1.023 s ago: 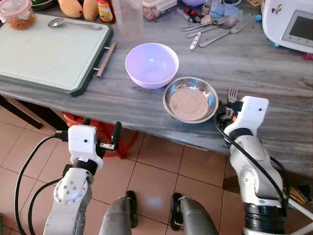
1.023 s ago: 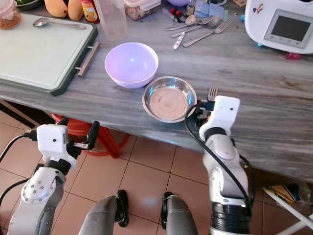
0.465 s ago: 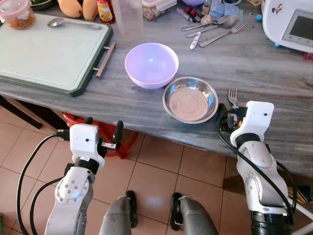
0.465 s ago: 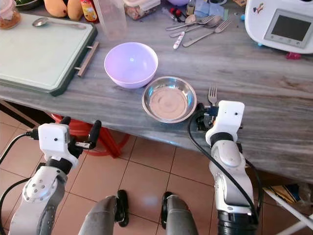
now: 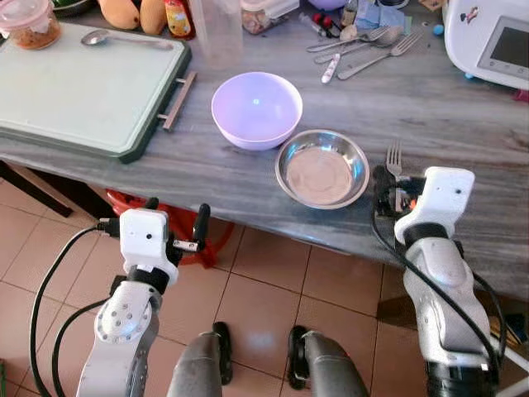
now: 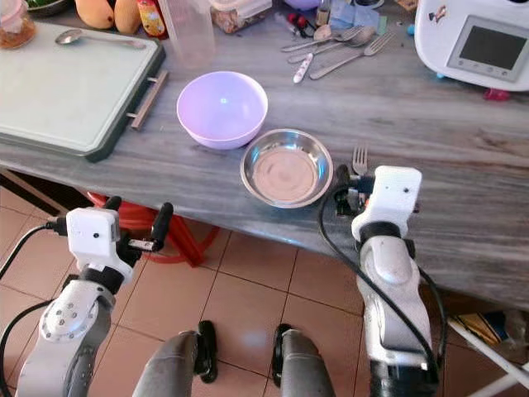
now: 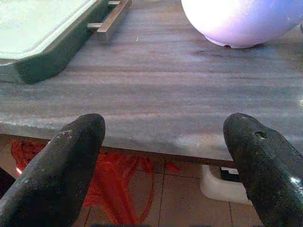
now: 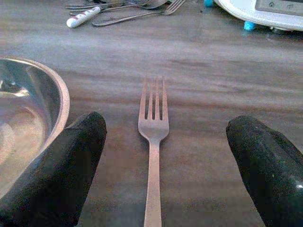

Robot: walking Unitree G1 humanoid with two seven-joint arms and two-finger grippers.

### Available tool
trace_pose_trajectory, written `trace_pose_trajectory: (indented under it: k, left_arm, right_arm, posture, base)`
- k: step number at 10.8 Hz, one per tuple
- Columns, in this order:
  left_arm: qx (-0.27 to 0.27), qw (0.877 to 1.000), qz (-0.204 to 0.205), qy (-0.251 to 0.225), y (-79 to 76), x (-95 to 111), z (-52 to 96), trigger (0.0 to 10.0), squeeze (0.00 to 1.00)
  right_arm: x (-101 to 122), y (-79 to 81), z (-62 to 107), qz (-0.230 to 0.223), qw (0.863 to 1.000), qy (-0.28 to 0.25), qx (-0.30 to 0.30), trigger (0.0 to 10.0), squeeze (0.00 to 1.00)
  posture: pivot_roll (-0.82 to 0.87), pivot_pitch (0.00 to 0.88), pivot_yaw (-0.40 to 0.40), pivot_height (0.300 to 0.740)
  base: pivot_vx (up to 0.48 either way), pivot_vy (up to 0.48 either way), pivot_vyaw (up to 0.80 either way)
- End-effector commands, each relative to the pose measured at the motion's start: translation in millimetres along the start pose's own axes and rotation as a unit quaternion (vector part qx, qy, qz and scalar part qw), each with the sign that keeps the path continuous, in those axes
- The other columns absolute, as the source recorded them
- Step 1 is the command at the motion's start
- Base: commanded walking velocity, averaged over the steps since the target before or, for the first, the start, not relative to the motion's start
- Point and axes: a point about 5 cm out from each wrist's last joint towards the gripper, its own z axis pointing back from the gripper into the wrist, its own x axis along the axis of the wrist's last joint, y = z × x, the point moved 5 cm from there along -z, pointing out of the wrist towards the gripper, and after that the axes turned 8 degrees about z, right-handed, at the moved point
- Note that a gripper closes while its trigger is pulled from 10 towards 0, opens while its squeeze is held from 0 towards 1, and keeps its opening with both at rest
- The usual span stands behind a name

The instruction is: Setting the table

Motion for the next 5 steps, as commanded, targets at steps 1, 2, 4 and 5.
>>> trace_pose_trajectory:
  k: [1,2,4,5]
  left_arm:
    - [0.012,1.000,-0.009,0.008,2.6,-4,2.9,10.0,0.00]
    - [0.023,1.000,-0.002,0.015,4.3,-8,4.0,10.0,0.00]
    - [0.021,1.000,-0.003,0.017,4.1,-10,1.5,10.0,0.00]
    - [0.018,1.000,0.000,0.011,1.0,-7,-3.3,10.0,0.00]
  right_arm:
    - [6,-0.7,6.2,0.009,1.000,-0.018,0.006,10.0,0.00]
    - [9,-2.0,13.5,0.022,0.999,-0.030,0.015,10.0,0.00]
    - [10,-0.9,22.1,0.025,0.999,-0.037,0.020,10.0,0.00]
    - [8,3.2,22.6,0.022,0.999,-0.036,0.023,10.0,0.00]
  posture:
    - [-0.03,0.238,-0.004,0.740]
    - [-0.04,0.231,-0.003,0.740]
    - [-0.04,0.209,-0.001,0.740]
    - [-0.04,0.201,0.002,0.740]
  base:
    - [0.000,0.000,0.00]
    - [0.000,0.000,0.00]
    - [0.000,0.000,0.00]
    - [0.000,0.000,0.00]
